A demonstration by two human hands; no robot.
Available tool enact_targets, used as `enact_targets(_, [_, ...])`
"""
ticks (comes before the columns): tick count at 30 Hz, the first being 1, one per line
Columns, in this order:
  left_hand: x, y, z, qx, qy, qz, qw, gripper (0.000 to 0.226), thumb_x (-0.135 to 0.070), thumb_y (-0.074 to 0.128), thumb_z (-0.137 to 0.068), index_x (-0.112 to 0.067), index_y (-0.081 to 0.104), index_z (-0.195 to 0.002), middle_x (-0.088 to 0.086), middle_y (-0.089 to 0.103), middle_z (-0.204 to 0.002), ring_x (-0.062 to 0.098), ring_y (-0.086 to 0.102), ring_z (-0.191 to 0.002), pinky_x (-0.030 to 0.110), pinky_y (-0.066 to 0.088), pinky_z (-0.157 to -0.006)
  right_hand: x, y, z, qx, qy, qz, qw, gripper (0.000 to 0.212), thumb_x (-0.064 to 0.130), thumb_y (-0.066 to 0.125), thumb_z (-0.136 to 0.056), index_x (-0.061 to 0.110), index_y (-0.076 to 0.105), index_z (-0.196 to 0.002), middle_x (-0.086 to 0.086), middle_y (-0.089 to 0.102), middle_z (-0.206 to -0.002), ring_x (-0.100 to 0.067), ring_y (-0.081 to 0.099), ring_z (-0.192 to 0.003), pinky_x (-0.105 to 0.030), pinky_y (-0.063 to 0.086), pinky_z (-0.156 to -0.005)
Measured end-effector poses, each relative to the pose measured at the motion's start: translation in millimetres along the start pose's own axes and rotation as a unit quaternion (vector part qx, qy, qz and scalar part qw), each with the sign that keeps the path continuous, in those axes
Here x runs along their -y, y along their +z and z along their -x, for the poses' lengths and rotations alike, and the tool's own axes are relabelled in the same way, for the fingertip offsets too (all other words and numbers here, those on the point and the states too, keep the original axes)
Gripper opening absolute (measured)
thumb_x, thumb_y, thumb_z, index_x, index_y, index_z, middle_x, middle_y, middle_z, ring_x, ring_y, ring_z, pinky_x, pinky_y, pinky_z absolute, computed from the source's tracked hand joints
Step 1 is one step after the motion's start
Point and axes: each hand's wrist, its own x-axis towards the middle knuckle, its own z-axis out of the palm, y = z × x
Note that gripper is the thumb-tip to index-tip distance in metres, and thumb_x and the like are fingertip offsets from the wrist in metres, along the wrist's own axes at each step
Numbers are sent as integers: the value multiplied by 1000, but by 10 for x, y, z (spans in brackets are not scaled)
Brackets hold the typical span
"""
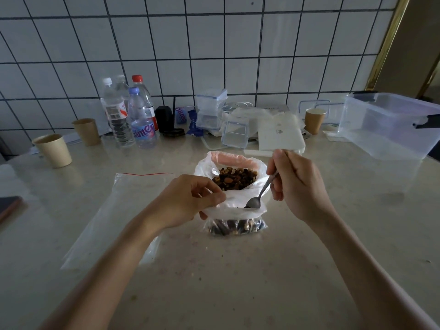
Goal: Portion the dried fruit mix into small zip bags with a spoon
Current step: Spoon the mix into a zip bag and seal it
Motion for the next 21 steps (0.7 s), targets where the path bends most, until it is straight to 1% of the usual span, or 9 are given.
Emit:
enact_targets(2, [-5,-6,2,10,-2,24,1000,10,-43,77,-89,-34,79,-86,-5,78,-80,10,70,-61,19,48,-51,31,11,18,5,-47,14,999,44,21,39,-112,16,54,-71,0,47,-48,-12,47,-43,-22,39,-48])
enact_targets(4, [-16,-2,6,22,-2,46,999,10,-43,77,-89,-33,80,-86,-3,78,-80,12,70,-62,21,49,-51,55,17,29,3,-68,21,997,44,22,39,-111,14,52,-69,6,44,-49,-10,46,-46,-21,36,-51])
enact_targets(7, [-29,-6,14,31,1,66,997,16,-45,76,-88,-29,80,-91,-2,77,-77,11,69,-61,20,50,-51,80,9,31,-20,-97,27,995,44,19,39,-111,10,50,-69,9,44,-53,-7,45,-49,-18,34,-53])
enact_targets(10, [6,-14,16,21,1,41,999,15,-41,75,-92,-26,80,-95,-1,77,-79,15,72,-63,21,50,-51,100,6,32,-32,-98,9,995,43,18,38,-111,13,50,-70,11,44,-54,-6,45,-49,-15,33,-53])
enact_targets(11, [22,-17,15,16,0,19,1000,14,-39,75,-93,-26,79,-96,-2,78,-80,17,73,-63,21,50,-50,102,12,34,-36,-86,-6,996,43,20,38,-111,14,50,-71,10,44,-51,-7,44,-46,-16,33,-50])
enact_targets(13, [51,-14,6,13,-5,-22,1000,13,-38,75,-93,-26,78,-97,-4,78,-82,17,75,-64,21,50,-49,100,15,31,-54,-52,-45,996,44,24,37,-112,12,52,-72,7,44,-48,-14,44,-41,-23,34,-45])
enact_targets(16, [74,-18,-7,16,-13,-43,999,17,-45,75,-90,-28,78,-95,-7,79,-83,15,76,-63,19,49,-47,89,30,4,-96,6,-92,991,48,29,37,-113,8,53,-73,0,44,-46,-23,44,-37,-28,32,-40])
enact_targets(19, [73,-31,-24,-11,-21,-66,998,39,-66,67,-83,-29,77,-85,-9,77,-76,8,73,-59,18,47,-47,50,26,-8,-129,82,-155,976,48,30,38,-113,9,56,-74,-1,45,-48,-23,44,-37,-27,33,-38])
enact_targets(21, [108,-31,-54,-62,-29,-134,989,48,-70,60,-89,-25,72,-75,-10,74,-65,1,68,-55,22,48,-56,12,12,-20,-134,135,-190,963,46,30,40,-112,8,59,-77,-3,50,-51,-24,48,-40,-27,37,-38])
